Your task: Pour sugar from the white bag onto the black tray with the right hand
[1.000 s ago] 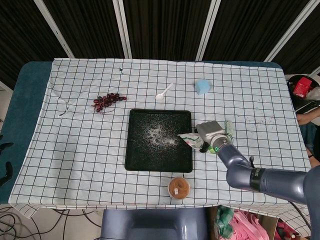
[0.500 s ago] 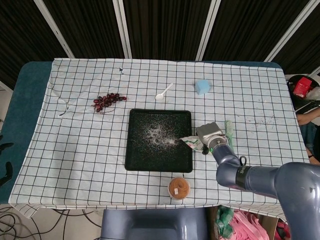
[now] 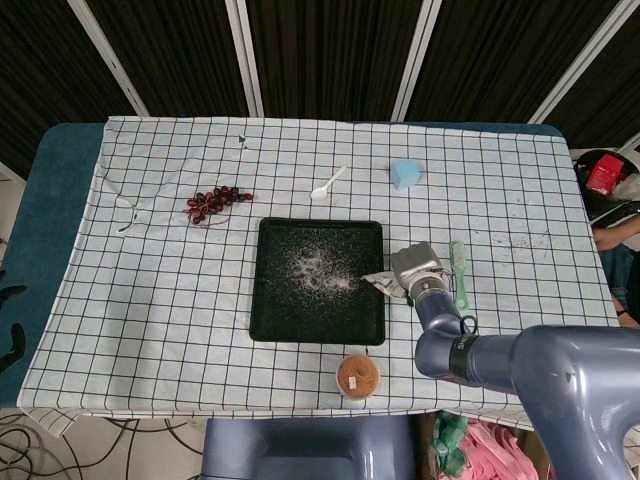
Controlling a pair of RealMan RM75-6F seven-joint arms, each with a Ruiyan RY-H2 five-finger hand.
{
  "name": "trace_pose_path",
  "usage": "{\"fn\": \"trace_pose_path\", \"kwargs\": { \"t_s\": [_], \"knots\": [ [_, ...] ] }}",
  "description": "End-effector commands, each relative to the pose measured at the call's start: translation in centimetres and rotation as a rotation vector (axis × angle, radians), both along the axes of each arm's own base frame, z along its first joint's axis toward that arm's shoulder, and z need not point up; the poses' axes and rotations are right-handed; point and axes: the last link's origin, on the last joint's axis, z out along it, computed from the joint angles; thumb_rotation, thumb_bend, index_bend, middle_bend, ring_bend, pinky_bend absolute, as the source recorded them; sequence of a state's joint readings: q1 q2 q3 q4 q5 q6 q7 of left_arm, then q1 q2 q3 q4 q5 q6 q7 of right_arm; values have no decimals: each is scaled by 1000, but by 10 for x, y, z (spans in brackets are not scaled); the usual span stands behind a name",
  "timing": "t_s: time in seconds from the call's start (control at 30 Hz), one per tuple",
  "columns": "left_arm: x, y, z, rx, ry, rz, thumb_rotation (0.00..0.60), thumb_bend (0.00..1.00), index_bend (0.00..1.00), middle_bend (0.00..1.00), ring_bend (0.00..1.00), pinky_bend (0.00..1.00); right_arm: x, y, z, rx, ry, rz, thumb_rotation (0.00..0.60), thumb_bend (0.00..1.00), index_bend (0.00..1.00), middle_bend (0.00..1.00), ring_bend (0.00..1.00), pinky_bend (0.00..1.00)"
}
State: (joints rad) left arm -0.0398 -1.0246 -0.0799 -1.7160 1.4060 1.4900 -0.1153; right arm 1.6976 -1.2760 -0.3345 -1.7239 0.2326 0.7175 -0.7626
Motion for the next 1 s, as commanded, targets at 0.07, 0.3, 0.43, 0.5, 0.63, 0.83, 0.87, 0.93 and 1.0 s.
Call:
{"fn": "trace_pose_path", "kwargs": {
  "t_s": [0.07,0.3,0.43,0.5,0.63,0.83,0.87,0.93,1.0],
  "knots": [
    [0,0,0,0,-1,0,600,619,221,43,0,0,5,0,-2,3,13,6,600,410,558,502,599,573],
    [0,0,0,0,-4,0,600,618,221,43,0,0,17,1,-2,0,61,17,600,414,558,503,600,574],
    [1,0,0,2,-6,-1,600,619,221,43,0,0,20,0,-2,-6,87,17,600,416,559,505,601,575],
    [1,0,0,2,-6,-1,600,619,221,44,0,0,20,0,-2,-8,95,11,600,416,560,506,602,575],
    [0,0,0,2,-6,-1,600,619,221,43,0,0,22,-1,-2,-13,125,10,600,418,561,507,604,576],
    [0,0,0,3,-6,-1,600,619,221,43,0,0,25,-2,-2,-14,129,3,600,420,561,508,605,576],
    [0,0,0,3,-6,-1,600,619,221,43,0,0,25,-2,-2,-13,128,3,600,420,561,508,605,576],
    [0,0,0,3,-6,0,600,618,221,43,0,0,26,-1,-3,-13,127,3,600,420,561,508,605,576],
    [0,0,0,3,-5,-1,600,619,221,43,0,0,26,-1,-3,-10,122,2,600,421,561,508,606,576]
  ]
}}
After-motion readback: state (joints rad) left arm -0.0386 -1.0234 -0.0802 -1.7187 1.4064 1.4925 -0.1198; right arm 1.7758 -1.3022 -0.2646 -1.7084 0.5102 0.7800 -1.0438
